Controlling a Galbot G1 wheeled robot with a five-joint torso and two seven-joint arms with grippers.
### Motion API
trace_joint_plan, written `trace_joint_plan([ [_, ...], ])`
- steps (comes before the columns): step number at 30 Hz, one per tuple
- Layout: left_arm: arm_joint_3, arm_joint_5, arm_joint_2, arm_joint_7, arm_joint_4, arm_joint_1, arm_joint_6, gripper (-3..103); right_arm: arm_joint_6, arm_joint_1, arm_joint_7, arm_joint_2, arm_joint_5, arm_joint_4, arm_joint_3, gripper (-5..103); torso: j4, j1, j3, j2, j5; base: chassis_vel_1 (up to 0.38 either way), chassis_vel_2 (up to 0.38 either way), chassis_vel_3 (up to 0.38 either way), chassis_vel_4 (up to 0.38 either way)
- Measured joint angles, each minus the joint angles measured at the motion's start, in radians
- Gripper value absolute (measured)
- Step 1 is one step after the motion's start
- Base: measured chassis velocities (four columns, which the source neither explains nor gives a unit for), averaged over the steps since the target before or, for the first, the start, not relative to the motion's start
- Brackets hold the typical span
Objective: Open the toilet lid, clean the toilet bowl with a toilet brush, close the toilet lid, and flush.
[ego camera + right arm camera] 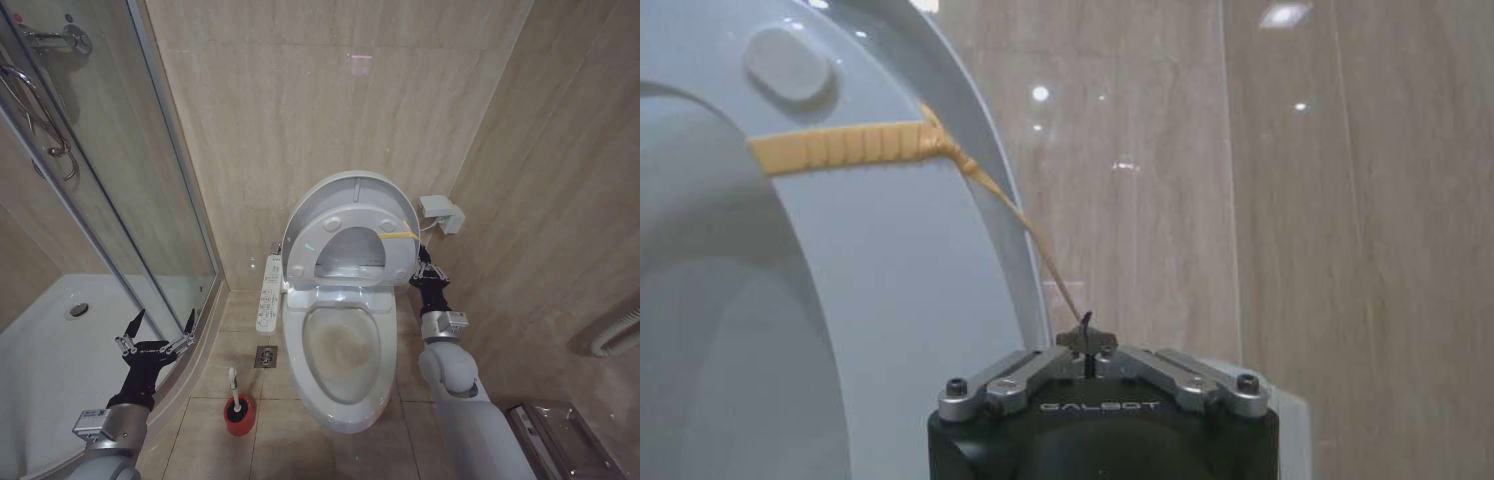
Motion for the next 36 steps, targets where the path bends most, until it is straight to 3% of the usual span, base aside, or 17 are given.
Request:
trace_joint_plan([
  [24,0.000,0.000,0.000,0.000,0.000,0.000,0.000,100,-0.046,0.173,0.029,-0.029,-0.003,-0.130,-0.045,0,-0.0007,0.000,0.000,0.000,0.0007,0.000,0.000,0.000,0.000],
  [36,0.000,0.000,0.000,0.000,0.000,0.000,0.000,100,-0.071,0.276,0.022,-0.123,0.042,-0.172,-0.079,0,-0.0006,0.000,0.000,0.000,0.0009,0.000,0.000,0.000,0.000],
])
